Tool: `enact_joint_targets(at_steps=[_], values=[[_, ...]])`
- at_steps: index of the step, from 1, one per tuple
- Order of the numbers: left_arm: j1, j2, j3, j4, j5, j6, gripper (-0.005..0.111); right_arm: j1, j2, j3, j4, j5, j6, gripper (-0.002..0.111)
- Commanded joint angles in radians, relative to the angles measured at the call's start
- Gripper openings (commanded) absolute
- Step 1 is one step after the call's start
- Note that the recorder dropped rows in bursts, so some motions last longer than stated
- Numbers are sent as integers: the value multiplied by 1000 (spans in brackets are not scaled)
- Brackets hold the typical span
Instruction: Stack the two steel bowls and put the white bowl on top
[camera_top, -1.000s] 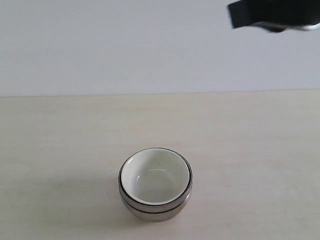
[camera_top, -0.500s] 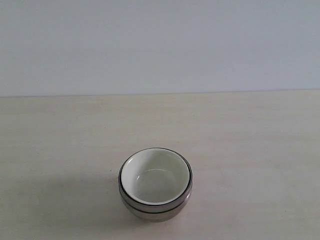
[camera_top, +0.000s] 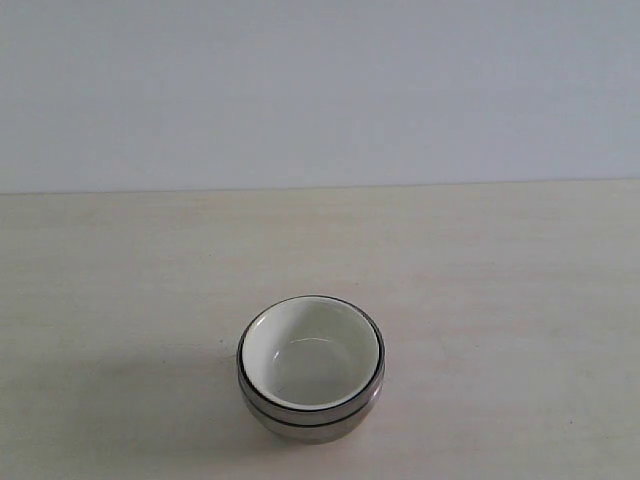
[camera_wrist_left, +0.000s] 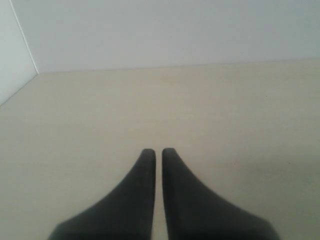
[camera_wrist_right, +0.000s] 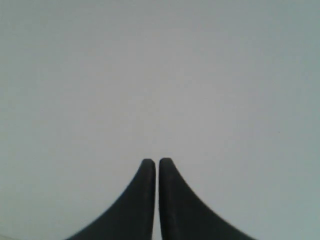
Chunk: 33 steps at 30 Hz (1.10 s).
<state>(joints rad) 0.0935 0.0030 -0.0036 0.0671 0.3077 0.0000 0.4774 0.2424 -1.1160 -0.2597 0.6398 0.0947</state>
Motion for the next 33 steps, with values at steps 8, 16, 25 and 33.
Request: enact_joint_targets(at_steps=[8, 16, 25, 33], values=[[4, -3, 4, -5, 0, -8, 4, -9, -242, 0, -42, 238, 8, 0], [4, -3, 4, -5, -1, -8, 4, -80, -242, 2, -14, 389, -10, 0], [4, -3, 4, -5, -1, -8, 4, -110, -242, 105, 82, 354, -38, 0], [4, -3, 4, -5, -1, -8, 4, -110, -242, 333, 94, -19, 110, 0]])
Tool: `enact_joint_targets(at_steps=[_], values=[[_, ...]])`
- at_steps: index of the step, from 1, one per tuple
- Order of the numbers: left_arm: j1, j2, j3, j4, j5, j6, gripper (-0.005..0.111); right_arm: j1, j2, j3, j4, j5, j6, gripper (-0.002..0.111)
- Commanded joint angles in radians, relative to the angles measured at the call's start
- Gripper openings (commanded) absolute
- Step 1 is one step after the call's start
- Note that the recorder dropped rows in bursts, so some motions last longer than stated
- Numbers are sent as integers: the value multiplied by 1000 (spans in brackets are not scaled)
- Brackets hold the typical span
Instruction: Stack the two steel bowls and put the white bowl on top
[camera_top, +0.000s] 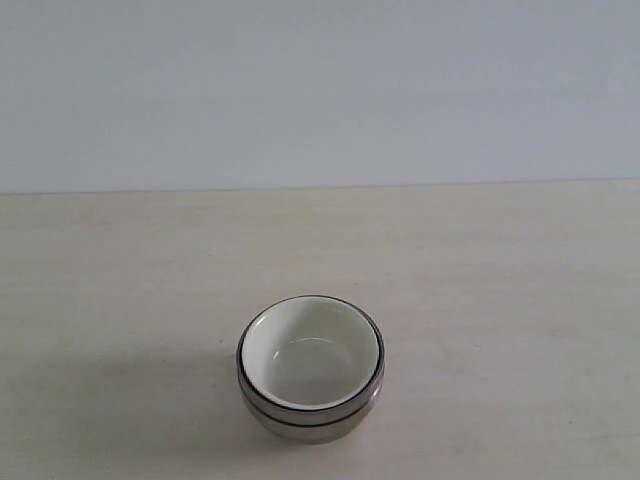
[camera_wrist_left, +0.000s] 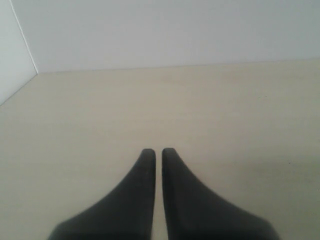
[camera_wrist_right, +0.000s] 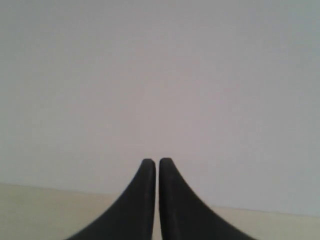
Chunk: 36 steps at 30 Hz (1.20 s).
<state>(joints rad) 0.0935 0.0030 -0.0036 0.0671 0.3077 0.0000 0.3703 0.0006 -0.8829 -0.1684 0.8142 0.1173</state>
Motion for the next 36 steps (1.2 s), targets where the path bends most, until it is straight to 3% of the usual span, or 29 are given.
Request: enact_joint_targets(at_steps=[1, 9, 12, 22, 31, 36], values=[[4, -3, 4, -5, -1, -8, 4, -3, -1, 126, 3, -229, 104, 0], [4, -3, 4, -5, -1, -8, 4, -3, -1, 313, 3, -512, 193, 0], [4, -3, 4, -5, -1, -8, 4, -3, -1, 379, -31, -540, 204, 0], [4, -3, 4, -5, -1, -8, 4, -3, -1, 600, -291, -630, 506, 0], [4, -3, 4, -5, -1, -8, 4, -5, -1, 769, -374, -654, 648, 0], [4, -3, 4, -5, -1, -8, 4, -94, -1, 883, -380, -778, 711, 0]])
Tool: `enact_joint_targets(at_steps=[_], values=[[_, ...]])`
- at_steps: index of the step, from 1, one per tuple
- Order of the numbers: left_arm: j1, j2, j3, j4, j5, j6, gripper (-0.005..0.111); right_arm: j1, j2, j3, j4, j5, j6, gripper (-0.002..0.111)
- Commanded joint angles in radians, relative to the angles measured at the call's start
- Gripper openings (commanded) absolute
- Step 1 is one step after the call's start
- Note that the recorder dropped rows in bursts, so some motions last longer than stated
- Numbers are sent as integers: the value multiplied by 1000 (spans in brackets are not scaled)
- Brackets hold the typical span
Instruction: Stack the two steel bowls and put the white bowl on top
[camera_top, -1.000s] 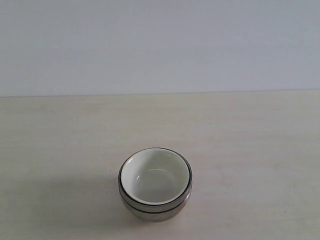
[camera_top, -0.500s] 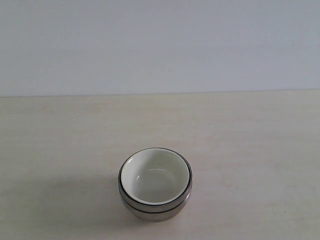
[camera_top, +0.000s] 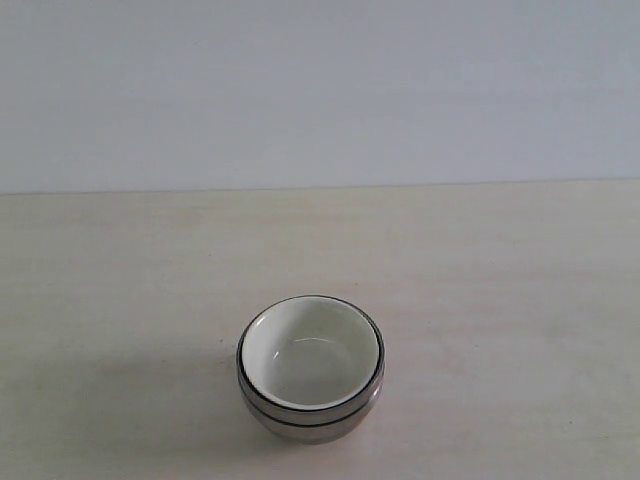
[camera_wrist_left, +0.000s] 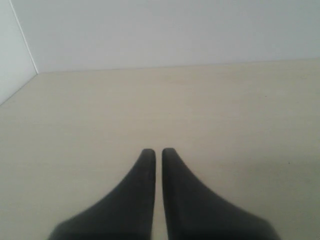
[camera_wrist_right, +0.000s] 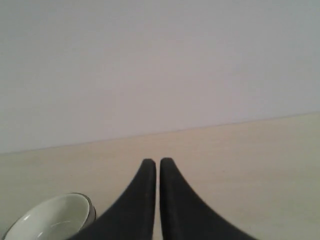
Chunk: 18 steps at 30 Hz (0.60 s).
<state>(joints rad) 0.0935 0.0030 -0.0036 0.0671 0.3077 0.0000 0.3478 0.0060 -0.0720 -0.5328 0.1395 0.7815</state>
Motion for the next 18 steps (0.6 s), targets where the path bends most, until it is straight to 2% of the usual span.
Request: enact_joint_targets(at_steps=[1, 4, 8, 12, 18], values=[[4, -3, 4, -5, -1, -8, 4, -100, -6, 72, -14, -139, 52, 0], [4, -3, 4, -5, -1, -8, 4, -174, -6, 72, -1, -62, 54, 0], [4, -3, 4, -5, -1, -8, 4, -241, -6, 72, 12, -139, 73, 0], [4, -3, 4, -5, -1, -8, 4, -260, -6, 72, 18, -220, 112, 0], [4, -3, 4, -5, -1, -8, 4, -260, -6, 72, 18, -132, 31, 0]])
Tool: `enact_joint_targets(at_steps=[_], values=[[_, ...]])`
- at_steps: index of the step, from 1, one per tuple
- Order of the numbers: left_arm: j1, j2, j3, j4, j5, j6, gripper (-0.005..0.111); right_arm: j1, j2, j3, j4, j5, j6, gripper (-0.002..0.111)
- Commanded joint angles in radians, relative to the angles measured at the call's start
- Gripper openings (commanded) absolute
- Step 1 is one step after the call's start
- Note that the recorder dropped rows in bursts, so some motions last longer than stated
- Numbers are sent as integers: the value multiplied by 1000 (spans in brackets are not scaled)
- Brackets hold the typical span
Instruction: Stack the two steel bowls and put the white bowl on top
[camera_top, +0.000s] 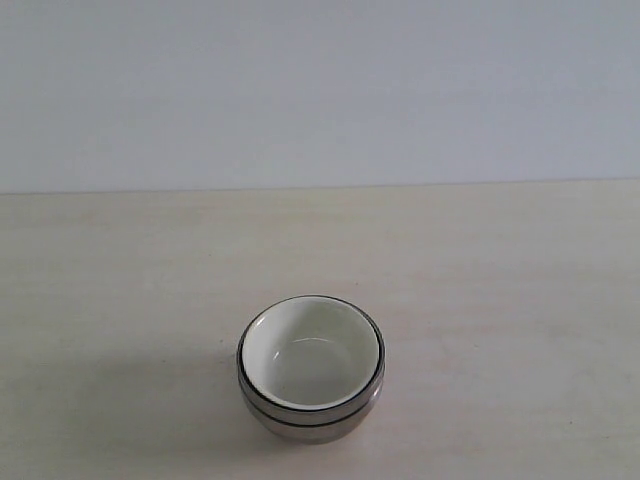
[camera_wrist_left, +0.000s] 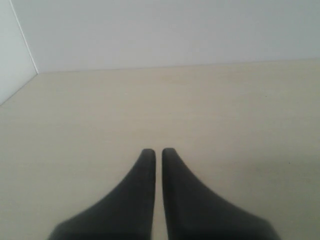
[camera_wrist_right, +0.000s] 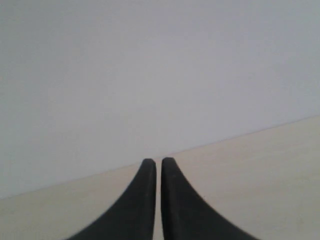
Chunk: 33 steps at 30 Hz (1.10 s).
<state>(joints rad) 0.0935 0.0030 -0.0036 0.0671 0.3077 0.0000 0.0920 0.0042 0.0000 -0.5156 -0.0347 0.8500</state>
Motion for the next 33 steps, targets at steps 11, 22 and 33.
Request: enact_joint_targets(at_steps=[11, 22, 33], values=[[4, -3, 4, -5, -1, -8, 4, -2, -4, 0, 256, -55, 491, 0], [4, -3, 4, -5, -1, -8, 4, -2, -4, 0, 256, -94, 493, 0], [4, -3, 4, -5, -1, -8, 4, -2, -4, 0, 256, -94, 493, 0]])
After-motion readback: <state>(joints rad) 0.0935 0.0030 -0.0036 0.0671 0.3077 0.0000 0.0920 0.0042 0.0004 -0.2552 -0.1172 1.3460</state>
